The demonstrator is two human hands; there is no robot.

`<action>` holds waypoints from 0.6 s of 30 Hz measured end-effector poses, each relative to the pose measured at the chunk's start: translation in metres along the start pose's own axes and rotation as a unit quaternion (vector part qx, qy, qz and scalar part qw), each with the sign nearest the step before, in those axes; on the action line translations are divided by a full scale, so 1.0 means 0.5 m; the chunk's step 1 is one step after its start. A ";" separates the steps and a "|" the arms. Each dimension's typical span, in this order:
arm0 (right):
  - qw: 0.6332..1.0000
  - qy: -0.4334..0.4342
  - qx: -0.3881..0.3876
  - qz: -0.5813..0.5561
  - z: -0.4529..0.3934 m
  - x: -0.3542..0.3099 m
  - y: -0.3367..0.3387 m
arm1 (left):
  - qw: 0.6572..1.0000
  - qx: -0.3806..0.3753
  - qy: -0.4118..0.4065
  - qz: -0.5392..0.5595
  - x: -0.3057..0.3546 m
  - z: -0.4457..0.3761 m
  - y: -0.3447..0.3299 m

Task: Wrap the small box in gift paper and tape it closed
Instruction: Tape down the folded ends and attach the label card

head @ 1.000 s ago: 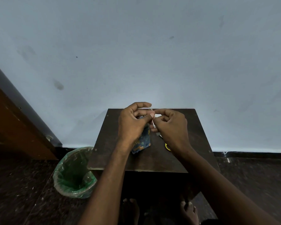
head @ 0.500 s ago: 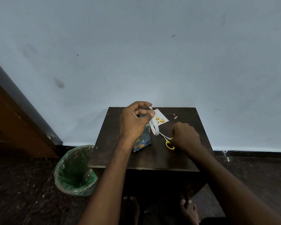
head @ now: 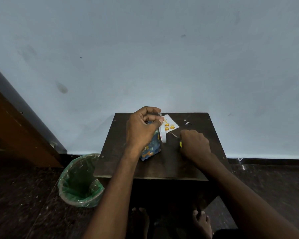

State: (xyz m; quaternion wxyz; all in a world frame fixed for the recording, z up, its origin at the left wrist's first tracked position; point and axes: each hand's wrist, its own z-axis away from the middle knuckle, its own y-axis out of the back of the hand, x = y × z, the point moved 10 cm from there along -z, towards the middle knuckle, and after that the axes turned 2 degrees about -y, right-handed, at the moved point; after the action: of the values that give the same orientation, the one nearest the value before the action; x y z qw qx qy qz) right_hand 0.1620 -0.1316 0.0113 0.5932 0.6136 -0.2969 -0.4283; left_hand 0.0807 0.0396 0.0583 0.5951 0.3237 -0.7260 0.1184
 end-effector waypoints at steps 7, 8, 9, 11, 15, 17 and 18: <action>0.970 0.015 0.032 -0.242 -0.033 0.027 0.055 | 1.000 -0.007 -0.015 -0.016 0.003 -0.001 -0.005; 0.962 0.023 0.037 -0.269 -0.035 0.024 0.061 | 1.000 -0.008 -0.017 -0.019 0.004 -0.001 -0.005; 0.957 0.036 0.047 -0.285 -0.034 0.020 0.070 | 1.000 -0.008 -0.019 -0.021 0.005 0.000 -0.005; 0.950 0.065 0.059 -0.300 -0.033 0.006 0.083 | 1.000 -0.007 -0.021 -0.022 0.008 0.000 -0.004; 0.955 0.087 0.052 -0.280 -0.033 -0.001 0.096 | 0.999 -0.009 -0.024 -0.022 0.009 0.000 -0.002; 0.954 0.099 0.047 -0.278 -0.032 0.004 0.105 | 0.999 -0.011 -0.026 -0.026 0.010 -0.001 -0.003; 0.954 0.106 0.042 -0.278 -0.030 0.008 0.108 | 0.999 -0.011 -0.027 -0.030 0.010 -0.001 -0.003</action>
State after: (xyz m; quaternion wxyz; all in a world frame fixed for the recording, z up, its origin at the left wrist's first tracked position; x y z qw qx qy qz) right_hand 0.1849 -0.1343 0.0628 0.4522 0.7385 -0.0678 -0.4956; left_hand 0.0819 0.0371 0.0629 0.5819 0.3425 -0.7329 0.0837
